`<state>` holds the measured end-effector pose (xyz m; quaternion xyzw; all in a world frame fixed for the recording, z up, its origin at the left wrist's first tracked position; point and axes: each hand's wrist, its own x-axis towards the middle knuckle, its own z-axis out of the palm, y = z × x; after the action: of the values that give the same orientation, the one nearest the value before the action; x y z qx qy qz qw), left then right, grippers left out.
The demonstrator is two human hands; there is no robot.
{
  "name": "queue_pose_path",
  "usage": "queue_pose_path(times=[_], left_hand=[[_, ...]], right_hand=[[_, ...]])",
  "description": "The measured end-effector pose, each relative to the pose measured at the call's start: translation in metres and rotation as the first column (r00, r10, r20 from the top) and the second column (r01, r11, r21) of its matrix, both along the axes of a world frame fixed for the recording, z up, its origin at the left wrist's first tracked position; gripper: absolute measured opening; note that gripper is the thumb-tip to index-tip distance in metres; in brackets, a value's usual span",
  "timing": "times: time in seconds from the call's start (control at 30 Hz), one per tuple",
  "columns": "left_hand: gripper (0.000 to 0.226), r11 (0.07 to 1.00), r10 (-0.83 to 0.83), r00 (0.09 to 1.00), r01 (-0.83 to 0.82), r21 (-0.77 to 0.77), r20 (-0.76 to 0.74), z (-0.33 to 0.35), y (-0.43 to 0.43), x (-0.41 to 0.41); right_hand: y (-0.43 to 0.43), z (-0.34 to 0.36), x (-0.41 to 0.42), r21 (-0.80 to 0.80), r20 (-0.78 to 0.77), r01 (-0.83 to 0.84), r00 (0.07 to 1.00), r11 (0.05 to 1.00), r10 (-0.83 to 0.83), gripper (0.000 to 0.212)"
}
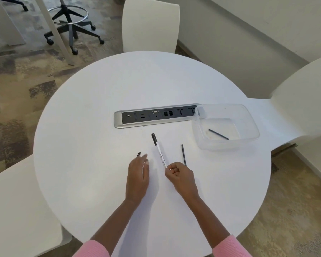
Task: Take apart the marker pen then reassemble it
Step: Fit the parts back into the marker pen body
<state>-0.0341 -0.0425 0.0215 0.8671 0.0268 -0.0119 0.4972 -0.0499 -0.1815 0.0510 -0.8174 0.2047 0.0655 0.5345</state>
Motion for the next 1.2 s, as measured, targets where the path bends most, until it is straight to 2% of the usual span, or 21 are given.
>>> queue_pose_path(times=[0.03, 0.1, 0.13, 0.2, 0.33, 0.43, 0.57, 0.63, 1.03, 1.2], left_hand=[[0.030, 0.991, 0.021, 0.996, -0.031, -0.129, -0.082, 0.003, -0.005, 0.001], [0.028, 0.910, -0.025, 0.959, -0.095, -0.405, -0.281, 0.011, -0.014, 0.004], [0.026, 0.858, -0.063, 0.943, -0.117, -0.500, -0.328, 0.013, -0.018, 0.006], [0.023, 0.811, -0.110, 0.938, -0.107, -0.575, -0.330, 0.016, -0.023, 0.008], [0.020, 0.792, -0.090, 0.931, -0.148, -0.592, -0.353, 0.016, -0.025, 0.010], [0.019, 0.778, -0.026, 0.921, -0.225, -0.586, -0.388, 0.014, -0.023, 0.012], [0.017, 0.756, 0.010, 0.915, -0.271, -0.596, -0.403, 0.013, -0.018, 0.014], [0.016, 0.752, 0.022, 0.915, -0.281, -0.596, -0.403, 0.013, -0.016, 0.015], [0.016, 0.722, 0.041, 0.917, -0.302, -0.623, -0.397, 0.015, -0.009, 0.016], [0.015, 0.630, 0.014, 0.900, -0.347, -0.695, -0.436, 0.024, -0.009, 0.019]], right_hand=[[0.001, 0.001, -0.001, 0.022, 0.018, 0.001, 1.000, 1.000, -0.001, 0.004], [0.001, 0.004, -0.002, 0.029, 0.046, -0.027, 0.999, 0.999, 0.026, 0.001], [0.001, 0.004, -0.002, 0.018, 0.056, -0.053, 0.997, 0.998, 0.051, 0.001], [-0.001, 0.005, -0.001, -0.029, 0.055, -0.110, 0.992, 0.993, 0.112, 0.003], [-0.007, 0.006, 0.001, -0.133, 0.058, -0.222, 0.971, 0.966, 0.231, 0.006], [-0.017, 0.003, 0.007, -0.326, 0.067, -0.271, 0.949, 0.906, 0.308, 0.016], [-0.034, -0.004, 0.026, -0.520, -0.046, -0.231, 0.969, 0.822, 0.243, 0.024], [-0.039, -0.006, 0.036, -0.562, -0.113, -0.221, 0.975, 0.797, 0.191, 0.030], [-0.041, -0.008, 0.054, -0.593, -0.201, -0.175, 0.977, 0.786, 0.066, 0.019], [-0.048, -0.007, 0.040, -0.447, -0.188, -0.117, 0.982, 0.887, 0.035, 0.010]])
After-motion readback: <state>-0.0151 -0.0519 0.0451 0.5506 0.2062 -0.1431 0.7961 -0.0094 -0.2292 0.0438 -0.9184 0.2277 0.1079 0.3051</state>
